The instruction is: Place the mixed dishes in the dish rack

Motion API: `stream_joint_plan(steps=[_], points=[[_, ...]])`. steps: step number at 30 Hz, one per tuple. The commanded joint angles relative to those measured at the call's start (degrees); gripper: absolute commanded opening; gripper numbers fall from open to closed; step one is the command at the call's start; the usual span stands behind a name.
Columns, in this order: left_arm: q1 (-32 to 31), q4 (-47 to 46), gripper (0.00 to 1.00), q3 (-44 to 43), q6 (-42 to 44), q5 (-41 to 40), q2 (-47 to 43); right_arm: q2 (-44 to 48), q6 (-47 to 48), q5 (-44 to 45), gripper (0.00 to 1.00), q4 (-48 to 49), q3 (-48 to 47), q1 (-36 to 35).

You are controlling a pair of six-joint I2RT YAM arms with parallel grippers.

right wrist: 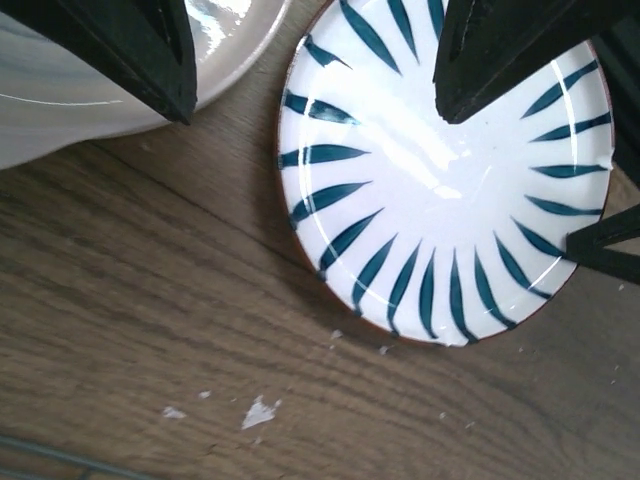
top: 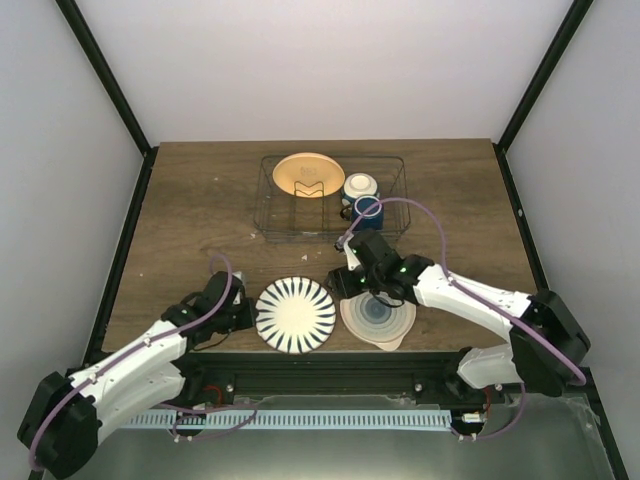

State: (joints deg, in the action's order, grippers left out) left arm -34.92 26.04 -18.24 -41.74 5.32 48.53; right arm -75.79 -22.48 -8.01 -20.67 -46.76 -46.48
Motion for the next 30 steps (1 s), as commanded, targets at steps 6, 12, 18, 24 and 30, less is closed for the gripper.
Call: stream_joint_plan(steps=[6,12,18,24,30], points=[[-0.3,-3.1,0.0,-2.4,1.3,2.7,-4.3,-4.0,-1.4,-8.9,0.68,6.4,2.4,0.2],[-0.3,-3.7,0.0,-2.7,0.9,3.1,-6.2,-5.5,-1.2,-9.1,0.68,7.4,2.9,0.2],[-0.3,-6.7,0.0,-0.9,-1.5,3.9,-7.2,-5.8,-1.1,-7.4,0.69,6.6,2.8,0.4],[-0.3,-9.9,0.0,1.0,-4.3,4.7,-7.4,-5.2,-0.7,-7.6,0.7,6.4,3.2,1.4],[0.4,-10.5,0.0,0.2,-5.2,6.1,-6.9,-4.6,0.1,-8.3,0.7,6.6,3.8,3.4]])
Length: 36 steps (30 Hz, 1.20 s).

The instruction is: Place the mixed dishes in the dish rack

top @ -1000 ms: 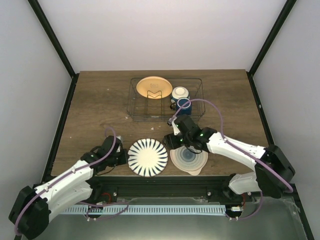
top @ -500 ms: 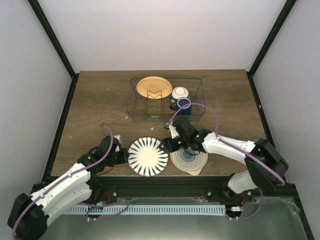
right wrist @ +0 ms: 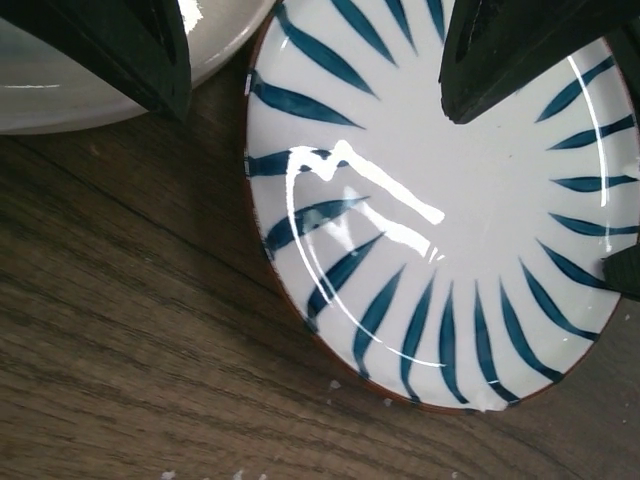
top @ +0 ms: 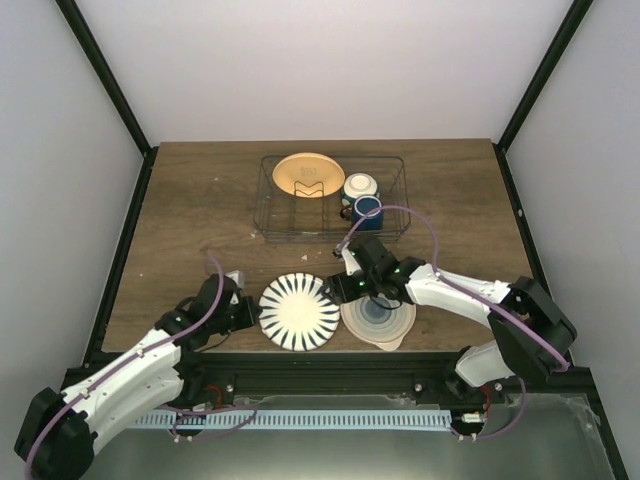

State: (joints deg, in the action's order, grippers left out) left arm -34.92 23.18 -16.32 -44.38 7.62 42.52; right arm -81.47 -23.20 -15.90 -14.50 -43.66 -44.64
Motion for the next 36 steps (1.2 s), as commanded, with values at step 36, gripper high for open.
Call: stream_joint_plan(steps=[36], points=[[3.5,-11.0,0.0,-5.1,-1.0,11.0,-4.7,-2.8,0.7,-23.4,0.31,13.8,5.3,5.5]])
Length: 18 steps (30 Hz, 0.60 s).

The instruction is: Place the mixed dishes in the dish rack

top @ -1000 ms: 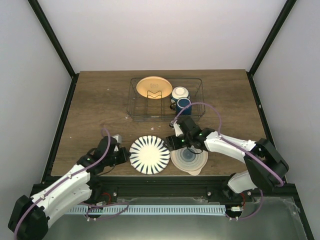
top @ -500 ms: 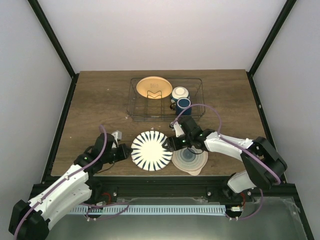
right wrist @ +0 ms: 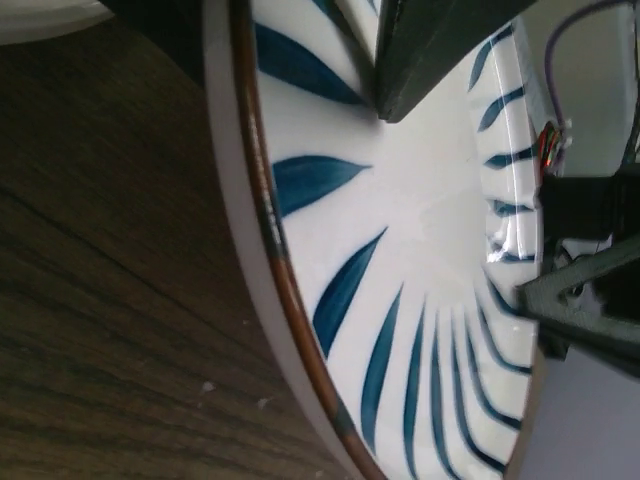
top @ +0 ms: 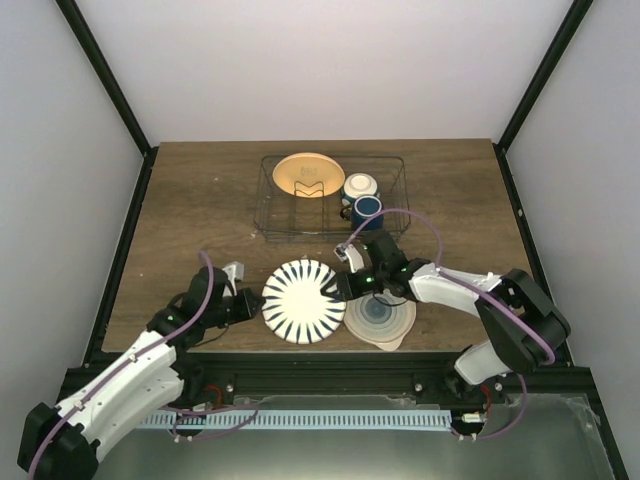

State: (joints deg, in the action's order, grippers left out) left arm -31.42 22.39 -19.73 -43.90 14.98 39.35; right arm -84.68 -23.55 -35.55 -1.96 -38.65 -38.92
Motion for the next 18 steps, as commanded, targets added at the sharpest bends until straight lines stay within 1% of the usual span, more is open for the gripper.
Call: stream_joint_plan(steps=[1,3,8,10,11,14,17,18], points=[[0.0,-10.3,0.0,-1.8,-1.5,3.6,-1.4,0.5,1.1,-4.0,0.24,1.2,0.4,-0.2],[0.0,-10.4,0.0,-1.6,-1.3,3.5,-1.1,0.7,1.1,-4.7,0.17,1.3,0.4,-0.1],[0.1,-11.5,0.01,-0.9,-1.1,3.3,-0.5,1.5,1.5,-4.8,0.05,0.8,0.4,0.0],[0.0,-11.7,0.06,-0.2,-1.4,2.5,-0.3,1.8,1.8,-4.4,0.01,0.3,0.2,0.1],[0.0,-11.7,0.09,0.1,-1.3,2.2,-0.2,2.0,2.1,-4.3,0.01,0.1,0.0,0.1],[0.0,-11.9,0.22,0.9,-1.1,1.7,0.5,2.6,3.2,-3.7,0.01,-0.8,-0.7,0.1],[0.0,-12.1,0.36,1.5,-0.9,1.6,1.3,2.8,5.5,-1.9,0.01,-3.5,-2.5,0.1],[0.0,-12.1,0.39,1.5,-0.7,1.6,1.6,2.8,6.4,-1.3,0.01,-4.5,-3.2,0.1]])
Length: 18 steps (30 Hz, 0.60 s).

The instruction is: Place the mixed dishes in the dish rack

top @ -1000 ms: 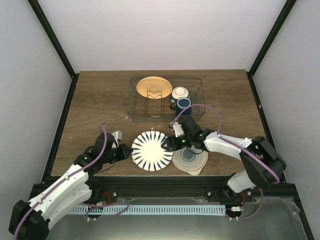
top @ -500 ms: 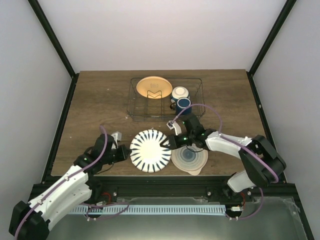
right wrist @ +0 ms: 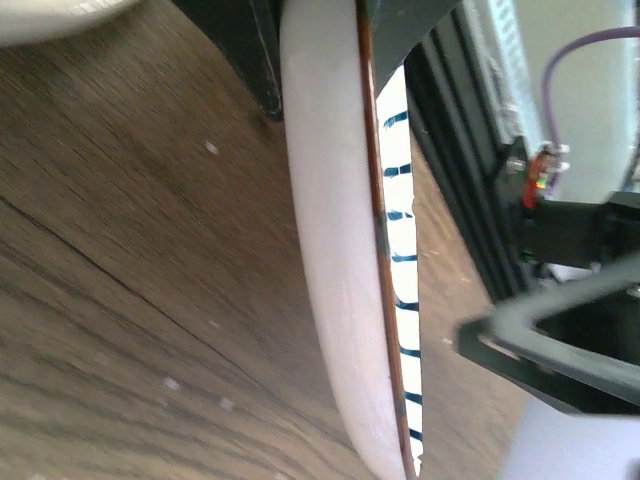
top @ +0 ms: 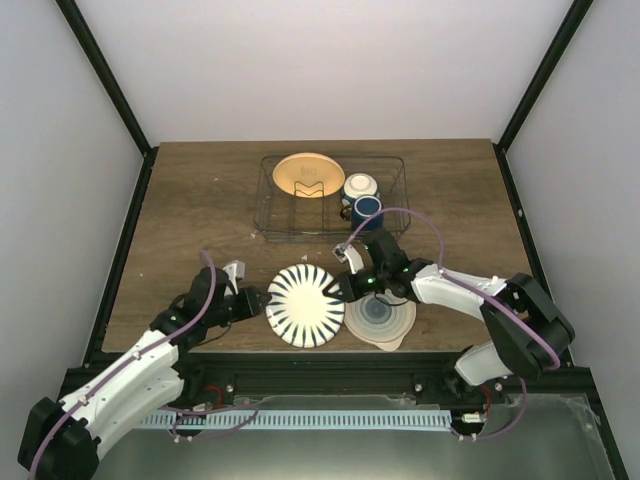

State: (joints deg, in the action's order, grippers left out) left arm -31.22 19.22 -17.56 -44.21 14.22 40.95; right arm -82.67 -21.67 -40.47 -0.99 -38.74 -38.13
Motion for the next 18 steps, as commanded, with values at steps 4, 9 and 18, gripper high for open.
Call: stream_joint_plan(steps=[4,9,18], points=[[-0.1,-7.9,0.52,-0.5,0.4,2.2,0.4,1.3,7.6,6.7,0.01,-8.6,-6.2,-0.5],[-0.1,-5.6,0.68,-1.0,0.9,0.5,-0.2,3.0,10.9,9.6,0.01,-10.7,-9.4,-0.2],[-0.2,1.7,0.93,-3.6,5.4,-5.1,3.0,6.6,20.5,16.2,0.01,-17.6,-18.9,-0.2]])
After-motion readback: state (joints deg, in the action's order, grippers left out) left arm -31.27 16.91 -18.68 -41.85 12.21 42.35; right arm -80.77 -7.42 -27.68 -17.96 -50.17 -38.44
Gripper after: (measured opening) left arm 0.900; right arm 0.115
